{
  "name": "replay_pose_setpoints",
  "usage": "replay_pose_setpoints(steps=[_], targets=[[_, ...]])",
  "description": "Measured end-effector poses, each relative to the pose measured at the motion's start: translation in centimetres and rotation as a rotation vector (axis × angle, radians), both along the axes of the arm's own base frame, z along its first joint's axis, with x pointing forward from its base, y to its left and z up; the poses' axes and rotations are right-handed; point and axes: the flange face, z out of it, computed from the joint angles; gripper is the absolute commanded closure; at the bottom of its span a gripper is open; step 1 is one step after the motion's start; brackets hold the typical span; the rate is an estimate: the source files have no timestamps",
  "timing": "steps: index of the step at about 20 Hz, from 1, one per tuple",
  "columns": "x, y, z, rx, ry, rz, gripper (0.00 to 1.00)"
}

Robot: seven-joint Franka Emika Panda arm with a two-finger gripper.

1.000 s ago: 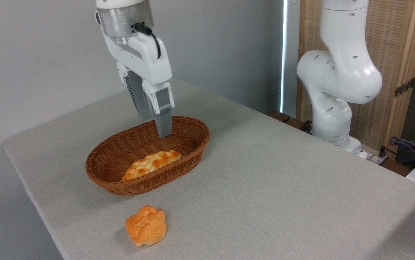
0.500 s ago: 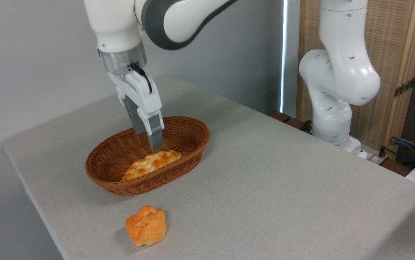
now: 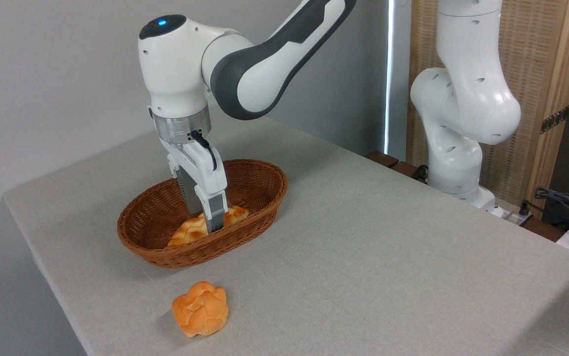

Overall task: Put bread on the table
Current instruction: 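Descend into the basket and close the gripper on the braided bread, then lift the braided bread up and out over the basket rim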

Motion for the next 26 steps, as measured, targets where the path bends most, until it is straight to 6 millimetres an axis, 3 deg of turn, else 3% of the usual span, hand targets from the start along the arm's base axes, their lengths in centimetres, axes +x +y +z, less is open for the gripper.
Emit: replay_pose_setpoints(steps=[2,4,11,20,26], targets=[[-0.1,-0.2,-0.5,0.003,0.008,-0.005,0.37],[0.0,-0.2,-1.1,0.008,0.017,-0.006,0.56],[0.2,-0.2,-1.9,0.015,0.03,-0.01,0.89],[0.5,0.1,-1.6,0.018,0.021,-0.007,0.94],[0.9,-0.7,1.2,0.011,0.051,-0.017,0.93]])
